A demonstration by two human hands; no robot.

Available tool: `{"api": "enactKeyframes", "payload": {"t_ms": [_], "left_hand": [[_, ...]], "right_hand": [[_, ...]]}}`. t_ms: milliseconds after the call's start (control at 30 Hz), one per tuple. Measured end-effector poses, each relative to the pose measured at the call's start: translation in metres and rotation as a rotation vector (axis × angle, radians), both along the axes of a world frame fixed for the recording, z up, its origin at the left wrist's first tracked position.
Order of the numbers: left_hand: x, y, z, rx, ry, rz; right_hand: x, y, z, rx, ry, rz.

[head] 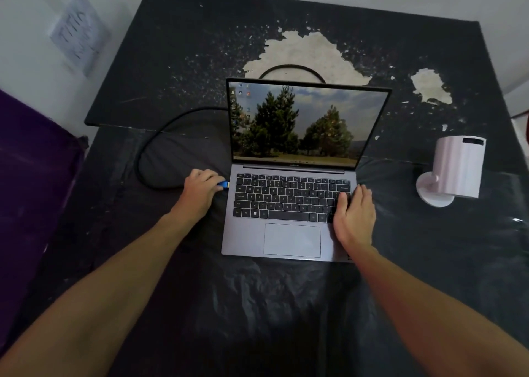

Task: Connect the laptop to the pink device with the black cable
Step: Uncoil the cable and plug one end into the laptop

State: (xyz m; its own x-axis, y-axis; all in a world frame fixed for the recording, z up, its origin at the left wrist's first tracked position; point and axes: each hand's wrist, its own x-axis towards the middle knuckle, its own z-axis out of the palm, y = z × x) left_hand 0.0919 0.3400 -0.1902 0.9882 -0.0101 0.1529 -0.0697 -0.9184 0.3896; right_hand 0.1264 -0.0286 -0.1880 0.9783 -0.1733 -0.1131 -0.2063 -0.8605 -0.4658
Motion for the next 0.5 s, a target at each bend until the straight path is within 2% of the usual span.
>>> {"api": "enactKeyframes", "payload": {"t_ms": [233, 400, 500], "left_hand": [[0.001, -0.005, 0.003, 0.010, 0.027, -0.010], [0.002, -0.005, 0.012, 0.057, 0.146, -0.003], [0.008, -0.008, 0.032, 0.213, 0.301, -0.062]], "right_hand": [[0.001, -0.001, 0.000, 0.007, 0.026, 0.007], [0.003, -0.007, 0.010, -0.005, 0.095, 0.053], [0.012, -0.006, 0.039, -0.083, 0.099, 0.032]]}}
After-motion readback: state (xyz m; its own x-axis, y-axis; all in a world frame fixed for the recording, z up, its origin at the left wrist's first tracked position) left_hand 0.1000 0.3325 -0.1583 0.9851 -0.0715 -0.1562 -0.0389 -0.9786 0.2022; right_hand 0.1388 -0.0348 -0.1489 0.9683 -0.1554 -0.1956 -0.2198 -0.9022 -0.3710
